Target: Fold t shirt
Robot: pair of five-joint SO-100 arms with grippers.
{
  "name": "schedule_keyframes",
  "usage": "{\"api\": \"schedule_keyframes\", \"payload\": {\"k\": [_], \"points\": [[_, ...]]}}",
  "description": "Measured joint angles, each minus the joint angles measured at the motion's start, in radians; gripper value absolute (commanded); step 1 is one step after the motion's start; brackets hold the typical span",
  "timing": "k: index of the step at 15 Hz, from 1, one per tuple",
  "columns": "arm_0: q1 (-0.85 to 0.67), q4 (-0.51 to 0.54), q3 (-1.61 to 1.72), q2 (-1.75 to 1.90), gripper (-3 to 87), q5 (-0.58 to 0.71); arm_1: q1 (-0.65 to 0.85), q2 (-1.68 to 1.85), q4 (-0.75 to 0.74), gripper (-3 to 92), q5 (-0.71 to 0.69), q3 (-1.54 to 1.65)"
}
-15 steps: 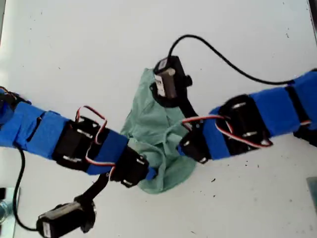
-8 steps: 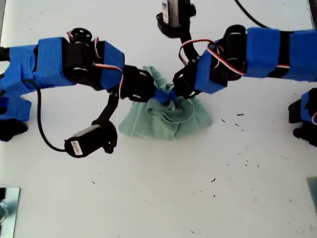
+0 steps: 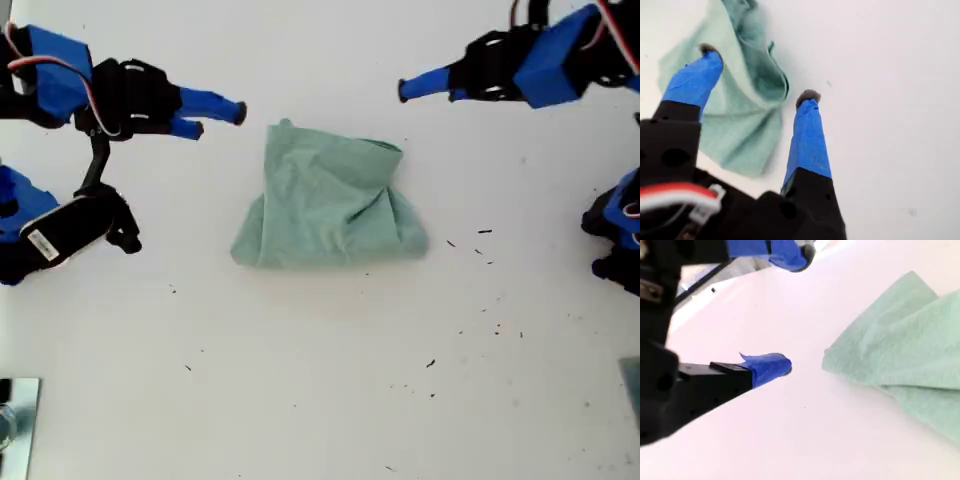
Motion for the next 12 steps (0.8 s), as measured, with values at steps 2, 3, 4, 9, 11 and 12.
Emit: {"api": "schedule_keyframes", "payload": {"k": [2, 3, 4, 9, 11, 12], "points": [[0.002, -0.029, 0.232, 0.190, 20.9, -0.021, 0.029, 0.288, 0.097, 25.2, 0.000, 0.181], [0.002, -0.038, 0.337, 0.299, 17.8, -0.032, 0.028, 0.420, 0.143, 23.9, 0.000, 0.273], [0.012, -0.043, 0.442, 0.422, 13.6, -0.041, 0.021, 0.557, 0.179, 21.2, 0.009, 0.368], [0.258, -0.041, 0.890, 0.983, 12.2, -0.221, -0.164, 1.069, 0.272, 17.2, 0.204, 0.871], [0.305, -0.006, 0.994, 1.161, 12.8, -0.256, -0.236, 1.101, 0.270, 17.0, 0.261, 0.954], [0.345, 0.017, 1.002, 1.193, 13.0, -0.252, -0.224, 1.106, 0.270, 16.8, 0.308, 0.971]]}}
